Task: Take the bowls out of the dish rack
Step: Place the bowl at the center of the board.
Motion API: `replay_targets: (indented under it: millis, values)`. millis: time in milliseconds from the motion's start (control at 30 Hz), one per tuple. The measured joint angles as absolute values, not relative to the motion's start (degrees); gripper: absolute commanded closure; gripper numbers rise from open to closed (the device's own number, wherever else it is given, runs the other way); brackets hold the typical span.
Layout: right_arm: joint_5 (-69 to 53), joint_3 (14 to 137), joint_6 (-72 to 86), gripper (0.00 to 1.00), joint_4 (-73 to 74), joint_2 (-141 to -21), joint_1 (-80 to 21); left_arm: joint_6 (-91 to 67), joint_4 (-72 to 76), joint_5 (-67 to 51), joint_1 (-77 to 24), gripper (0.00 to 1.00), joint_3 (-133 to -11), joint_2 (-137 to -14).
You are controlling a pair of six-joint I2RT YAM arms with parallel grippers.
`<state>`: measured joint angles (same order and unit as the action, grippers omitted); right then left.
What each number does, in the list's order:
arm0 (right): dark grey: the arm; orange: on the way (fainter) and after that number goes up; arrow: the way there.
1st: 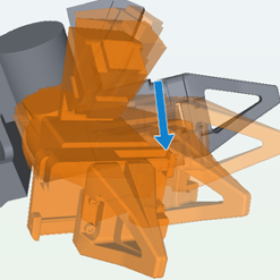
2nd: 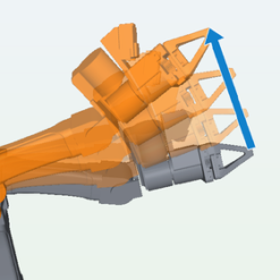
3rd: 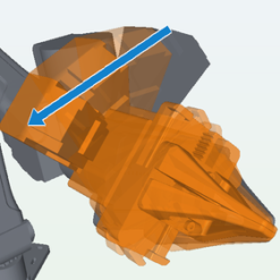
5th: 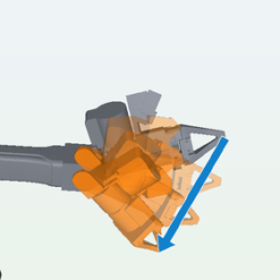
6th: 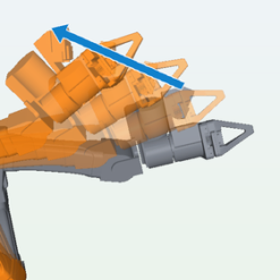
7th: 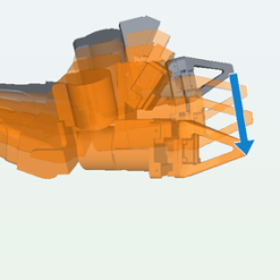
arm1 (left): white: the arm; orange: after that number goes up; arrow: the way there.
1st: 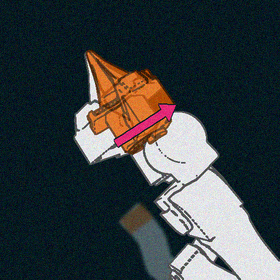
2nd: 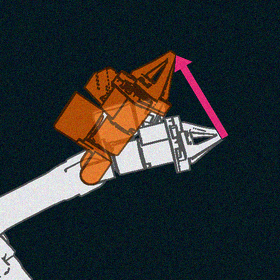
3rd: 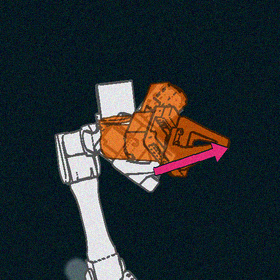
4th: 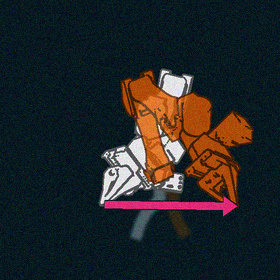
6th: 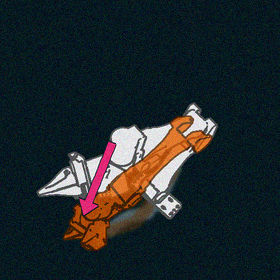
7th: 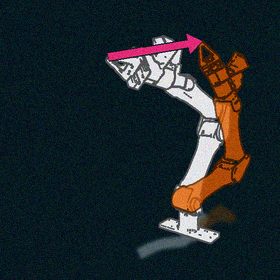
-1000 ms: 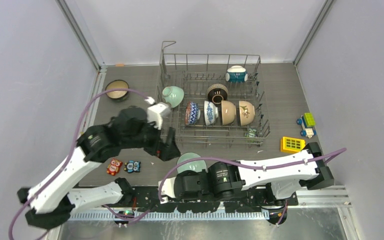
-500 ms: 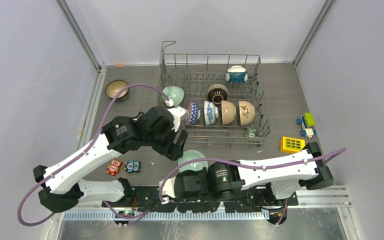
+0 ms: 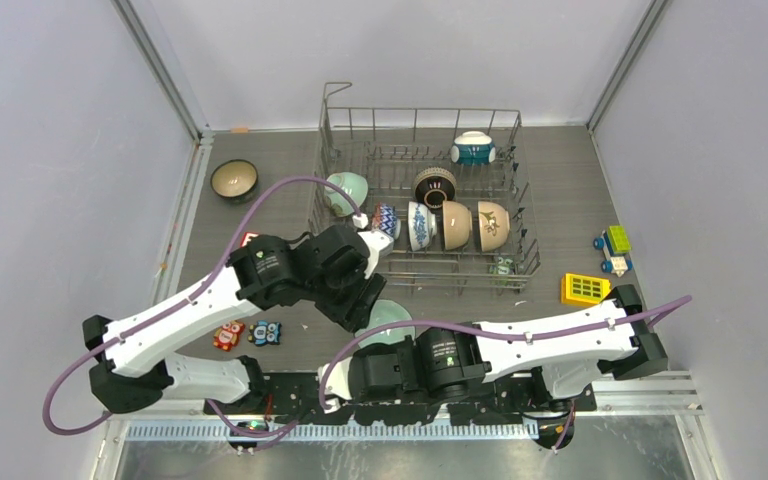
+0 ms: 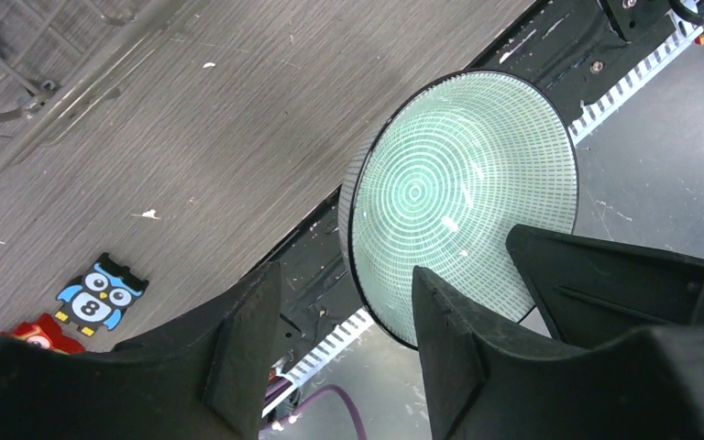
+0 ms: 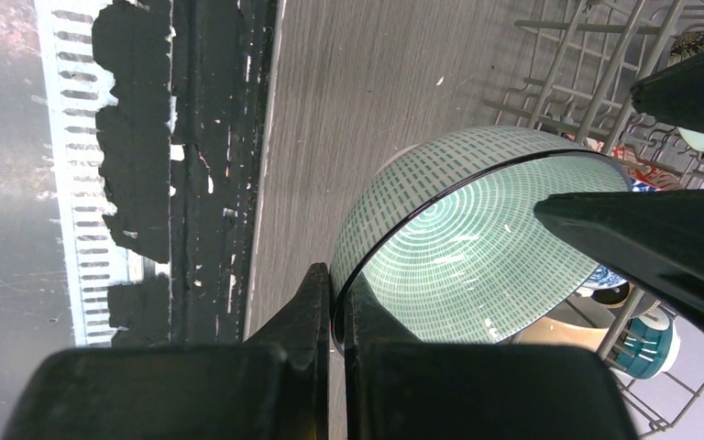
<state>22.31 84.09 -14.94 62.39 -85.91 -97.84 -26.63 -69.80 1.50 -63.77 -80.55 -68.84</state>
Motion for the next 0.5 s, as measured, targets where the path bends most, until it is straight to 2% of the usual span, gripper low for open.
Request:
replay_targets:
  millis: [67, 333, 500]
  values:
    - [22.5, 84.3, -15.0, 0.99, 62.4, -85.9, -97.8, -26.8, -69.8, 1.5, -64.3, 0.52, -80.6, -69.1]
    - [23.3, 85.3, -16.0, 0.99, 62.3, -86.7, -97.9, -27.2, -69.2, 1.5, -65.3, 0.6, -77.5, -69.2]
    - [23.5, 85.4, -16.2, 0.99, 62.3, -87.2, -98.0, -28.0, -68.9, 1.4, -65.3, 0.73, -77.3, -69.2]
